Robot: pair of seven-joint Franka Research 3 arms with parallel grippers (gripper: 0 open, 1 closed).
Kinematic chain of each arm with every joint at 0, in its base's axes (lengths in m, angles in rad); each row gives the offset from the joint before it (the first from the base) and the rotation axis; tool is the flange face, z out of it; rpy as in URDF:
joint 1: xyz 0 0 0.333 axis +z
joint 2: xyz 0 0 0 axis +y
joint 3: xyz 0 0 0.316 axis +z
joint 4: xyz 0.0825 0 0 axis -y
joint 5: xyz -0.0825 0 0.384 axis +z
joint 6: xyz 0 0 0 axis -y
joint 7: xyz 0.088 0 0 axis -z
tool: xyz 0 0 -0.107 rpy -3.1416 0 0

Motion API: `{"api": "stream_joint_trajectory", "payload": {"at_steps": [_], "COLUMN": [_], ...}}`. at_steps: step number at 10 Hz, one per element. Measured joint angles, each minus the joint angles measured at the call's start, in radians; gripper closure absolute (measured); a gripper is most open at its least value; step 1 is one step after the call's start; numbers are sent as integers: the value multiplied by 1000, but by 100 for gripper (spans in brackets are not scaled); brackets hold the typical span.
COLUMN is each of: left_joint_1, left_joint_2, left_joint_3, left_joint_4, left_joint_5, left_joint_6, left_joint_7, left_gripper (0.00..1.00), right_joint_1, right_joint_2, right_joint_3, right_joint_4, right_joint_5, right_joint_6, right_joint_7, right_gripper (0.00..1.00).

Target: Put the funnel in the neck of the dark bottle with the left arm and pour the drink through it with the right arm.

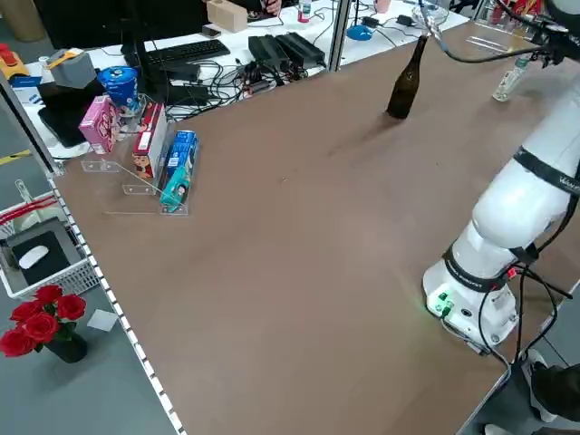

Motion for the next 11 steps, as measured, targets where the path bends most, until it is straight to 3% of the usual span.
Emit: {"api": "stream_joint_trajectory", "payload": {"at_steps": [5, 8, 11], "left_joint_1": [2, 2, 2], "left_joint_2": [-15, 22, 41], "left_joint_3": [4, 5, 5], "left_joint_4": [-11, 21, 36], "left_joint_5": [0, 0, 0], "left_joint_6": [18, 16, 14], "left_joint_7": [-1, -1, -1], "left_gripper": [2, 2, 2], "right_joint_1": [49, 55, 57], "right_joint_2": [-375, -497, -555], "right_joint_3": [-5, 82, 194], "right_joint_4": [153, 276, 375], "right_joint_5": [-302, -477, -592], "right_joint_6": [120, 141, 147], "right_joint_7": [674, 1046, 1390], "right_gripper": [0, 0, 0]}}
